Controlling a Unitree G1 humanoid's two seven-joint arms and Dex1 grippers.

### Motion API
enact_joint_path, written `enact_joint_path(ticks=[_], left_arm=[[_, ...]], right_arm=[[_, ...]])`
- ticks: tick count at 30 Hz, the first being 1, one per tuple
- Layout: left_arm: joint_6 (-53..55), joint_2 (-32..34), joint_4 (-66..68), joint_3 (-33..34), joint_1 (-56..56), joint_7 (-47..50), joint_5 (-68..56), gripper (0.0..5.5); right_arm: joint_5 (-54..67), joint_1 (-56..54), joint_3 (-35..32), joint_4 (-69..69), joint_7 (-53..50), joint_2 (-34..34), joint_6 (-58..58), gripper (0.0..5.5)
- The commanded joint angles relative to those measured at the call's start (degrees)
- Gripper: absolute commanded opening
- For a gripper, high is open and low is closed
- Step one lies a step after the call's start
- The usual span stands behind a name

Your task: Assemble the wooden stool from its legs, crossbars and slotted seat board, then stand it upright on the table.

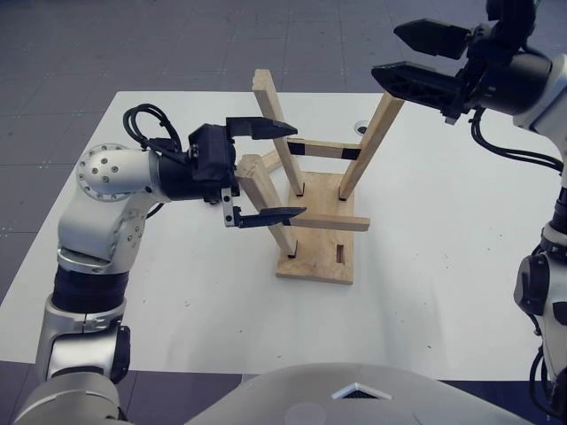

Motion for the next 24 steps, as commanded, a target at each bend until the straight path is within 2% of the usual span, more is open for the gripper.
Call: enact_joint_path(ticks=[1,3,7,11,20,24], left_arm=[[15.17,6.66,-4.22,3.12,-3.52,-1.05,-11.09,5.48],[20.55,9.31,-3.81,3.85,-5.23,-1.91,-14.32,5.48],[22.65,11.64,-2.21,4.06,-5.94,-2.70,-13.52,5.48],[22.89,10.86,-1.64,4.24,-5.74,-1.39,-12.95,5.48],[21.39,13.84,-3.20,1.51,2.99,-7.04,-9.21,5.48],[21.51,13.40,-3.08,2.39,1.40,-7.37,-9.42,5.48]], right_arm=[[0.28,0.40,-0.35,-0.96,-0.42,-0.68,0.80,5.50],[0.34,0.58,-0.59,-1.14,-0.55,-0.83,0.83,5.50],[0.34,1.13,-0.73,-1.45,-0.79,-0.83,0.63,5.50],[0.33,1.30,-0.80,-1.28,-0.59,-0.97,0.54,5.50],[0.15,1.46,-0.86,-0.89,-0.19,-1.23,0.12,5.50],[0.08,1.65,-0.85,-0.69,-0.20,-1.34,0.14,5.50]])
